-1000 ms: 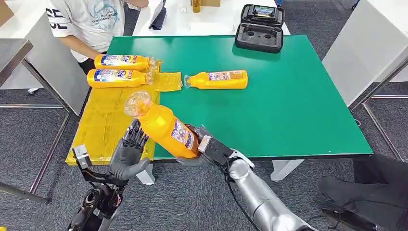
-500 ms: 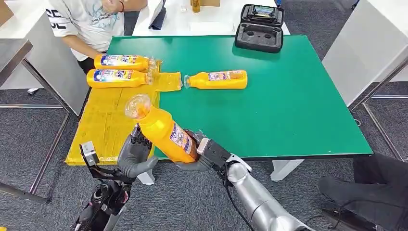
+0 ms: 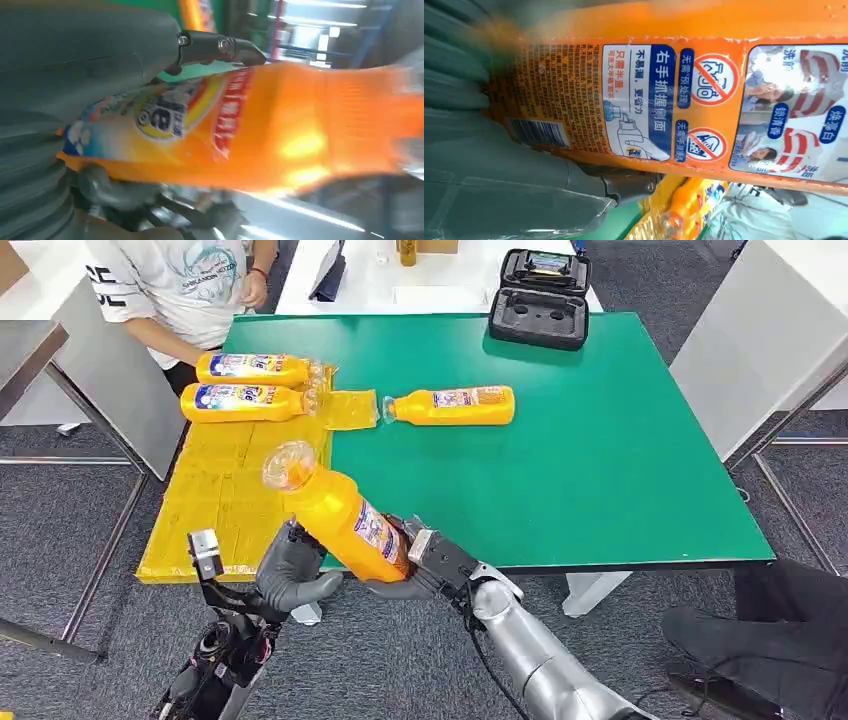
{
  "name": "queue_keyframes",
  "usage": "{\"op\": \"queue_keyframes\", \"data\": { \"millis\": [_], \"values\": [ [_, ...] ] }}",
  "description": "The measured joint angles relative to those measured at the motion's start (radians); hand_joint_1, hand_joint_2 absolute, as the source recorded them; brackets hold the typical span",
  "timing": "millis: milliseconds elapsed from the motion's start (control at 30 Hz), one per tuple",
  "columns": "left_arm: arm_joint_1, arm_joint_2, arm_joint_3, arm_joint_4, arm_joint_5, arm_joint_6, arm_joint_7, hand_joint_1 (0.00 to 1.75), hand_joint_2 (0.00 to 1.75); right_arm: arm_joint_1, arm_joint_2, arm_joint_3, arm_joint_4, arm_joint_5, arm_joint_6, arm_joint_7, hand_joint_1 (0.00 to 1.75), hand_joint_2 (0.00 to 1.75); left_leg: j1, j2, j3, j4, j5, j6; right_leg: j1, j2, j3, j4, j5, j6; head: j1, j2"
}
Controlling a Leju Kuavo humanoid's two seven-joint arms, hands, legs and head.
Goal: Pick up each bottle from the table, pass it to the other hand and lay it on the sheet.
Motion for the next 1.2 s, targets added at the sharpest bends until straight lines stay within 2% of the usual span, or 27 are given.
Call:
{"op": "queue_keyframes", "data": {
  "millis": [233, 267, 300, 533, 567, 633, 933, 1200],
  "values": [
    [-0.025, -0.01, -0.021, 0.076, -0.039, 0.023, 0.034, 0.0, 1.75, 0.001, 0.001, 0.015, 0.013, 0.011, -0.01, 0.0, 1.71, 1.75, 0.0, 0.0, 0.0, 0.0, 0.0, 0.0, 0.0, 0.0, 0.0, 0.0, 0.0, 0.0, 0.0, 0.0],
    [-0.028, -0.01, -0.023, 0.083, -0.04, 0.024, 0.034, 0.0, 1.75, 0.001, 0.001, 0.016, 0.014, 0.011, -0.01, 0.0, 1.64, 1.75, 0.0, 0.0, 0.0, 0.0, 0.0, 0.0, 0.0, 0.0, 0.0, 0.0, 0.0, 0.0, 0.0, 0.0],
    [-0.03, -0.01, -0.023, 0.088, -0.041, 0.024, 0.034, 0.0, 1.75, 0.001, 0.001, 0.017, 0.015, 0.011, -0.01, 0.0, 1.68, 1.75, 0.0, 0.0, 0.0, 0.0, 0.0, 0.0, 0.0, 0.0, 0.0, 0.0, 0.0, 0.0, 0.0, 0.0],
    [-0.057, -0.018, -0.023, 0.15, -0.049, 0.034, 0.075, 0.0, 1.75, 0.001, 0.001, 0.022, 0.027, 0.032, -0.01, 0.0, 1.62, 1.75, 0.0, 0.0, 0.0, 0.0, 0.0, 0.0, 0.0, 0.0, 0.0, 0.0, 0.0, 0.0, 0.0, 0.0],
    [-0.061, -0.02, -0.023, 0.16, -0.049, 0.033, 0.075, 0.0, 1.75, 0.001, 0.001, 0.022, 0.03, 0.033, -0.01, 0.0, 1.68, 1.75, 0.0, 0.0, 0.0, 0.0, 0.0, 0.0, 0.0, 0.0, 0.0, 0.0, 0.0, 0.0, 0.0, 0.0],
    [-0.063, -0.021, -0.023, 0.17, -0.046, 0.031, 0.074, 0.0, 1.75, 0.001, 0.001, 0.022, 0.032, 0.034, -0.01, 0.0, 1.66, 1.75, 0.0, 0.0, 0.0, 0.0, 0.0, 0.0, 0.0, 0.0, 0.0, 0.0, 0.0, 0.0, 0.0, 0.0],
    [-0.073, -0.022, -0.02, 0.192, 0.143, -0.12, 0.051, 0.0, 1.75, 0.001, 0.001, 0.031, 0.04, 0.057, -0.001, -0.007, 1.62, 1.75, 0.0, 0.0, 0.0, 0.0, 0.0, 0.0, 0.0, 0.0, 0.0, 0.0, 0.0, 0.0, 0.0, 0.0],
    [-0.082, -0.019, -0.018, 0.204, 0.204, -0.169, 0.024, 0.0, 1.75, -0.004, -0.002, 0.053, 0.053, 0.071, 0.002, -0.007, 1.61, 1.75, 0.0, 0.0, 0.0, 0.0, 0.0, 0.0, 0.0, 0.0, 0.0, 0.0, 0.0, 0.0, 0.001, 0.0]
  ]
}}
